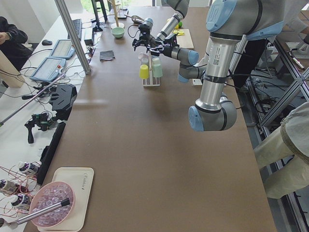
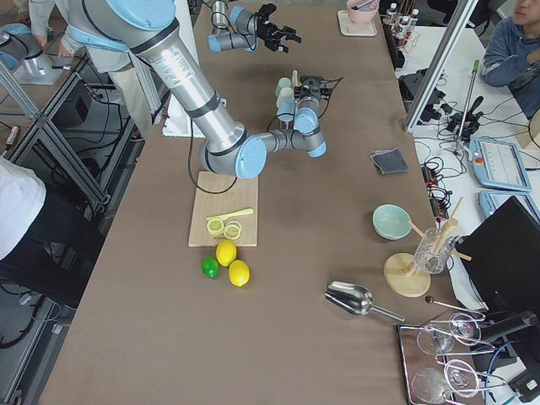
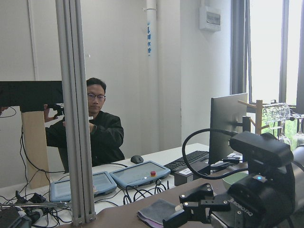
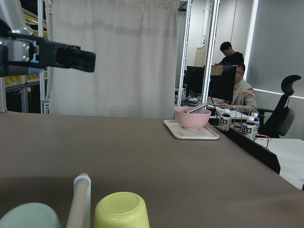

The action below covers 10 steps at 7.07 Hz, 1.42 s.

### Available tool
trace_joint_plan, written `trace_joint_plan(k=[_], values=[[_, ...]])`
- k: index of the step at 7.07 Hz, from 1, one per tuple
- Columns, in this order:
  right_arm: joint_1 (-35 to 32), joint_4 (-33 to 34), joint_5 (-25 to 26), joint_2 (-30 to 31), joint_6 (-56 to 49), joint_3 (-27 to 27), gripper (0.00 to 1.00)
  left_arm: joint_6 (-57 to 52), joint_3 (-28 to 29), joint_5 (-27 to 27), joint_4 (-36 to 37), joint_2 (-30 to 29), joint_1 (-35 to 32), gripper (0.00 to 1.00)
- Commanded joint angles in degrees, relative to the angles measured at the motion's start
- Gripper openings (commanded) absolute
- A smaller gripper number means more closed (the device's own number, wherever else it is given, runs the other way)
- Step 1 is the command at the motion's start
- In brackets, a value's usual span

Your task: Place cup on cup holder

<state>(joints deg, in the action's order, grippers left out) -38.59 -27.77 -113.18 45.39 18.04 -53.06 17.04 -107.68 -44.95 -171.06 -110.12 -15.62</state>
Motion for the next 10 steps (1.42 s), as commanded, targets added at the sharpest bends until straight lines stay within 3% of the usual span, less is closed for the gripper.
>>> trace_joint_plan(k=[1,3,5,6,7,9,10], values=[[-0.7,0.4,-0.1,0.8,0.2,-0.4,1.00,-0.1,-1.1,-5.6,0.3,0.9,-11.1,0.98],[-4.1,8.8,-2.6,0.9,0.3,-2.7,1.00,0.0,-1.8,-10.9,0.9,6.0,-16.2,0.98],[-9.7,23.8,-11.6,1.3,0.2,-7.5,1.00,-0.1,-1.2,-12.4,6.6,10.2,-25.3,0.98],[-12.4,30.1,-16.7,1.7,0.2,-8.6,1.00,0.0,-1.2,-21.3,13.0,12.9,-31.9,0.98],[-14.6,35.7,-20.0,2.1,0.1,-8.7,1.00,0.1,-0.6,-26.0,18.6,13.9,-36.2,0.98],[-19.8,52.4,-26.4,2.9,-0.1,-9.9,1.00,0.5,0.9,-29.9,32.4,13.7,-39.0,0.98],[-21.9,62.7,-26.9,4.6,-0.3,-12.9,1.00,0.7,1.0,-36.9,41.5,13.8,-40.2,0.98]])
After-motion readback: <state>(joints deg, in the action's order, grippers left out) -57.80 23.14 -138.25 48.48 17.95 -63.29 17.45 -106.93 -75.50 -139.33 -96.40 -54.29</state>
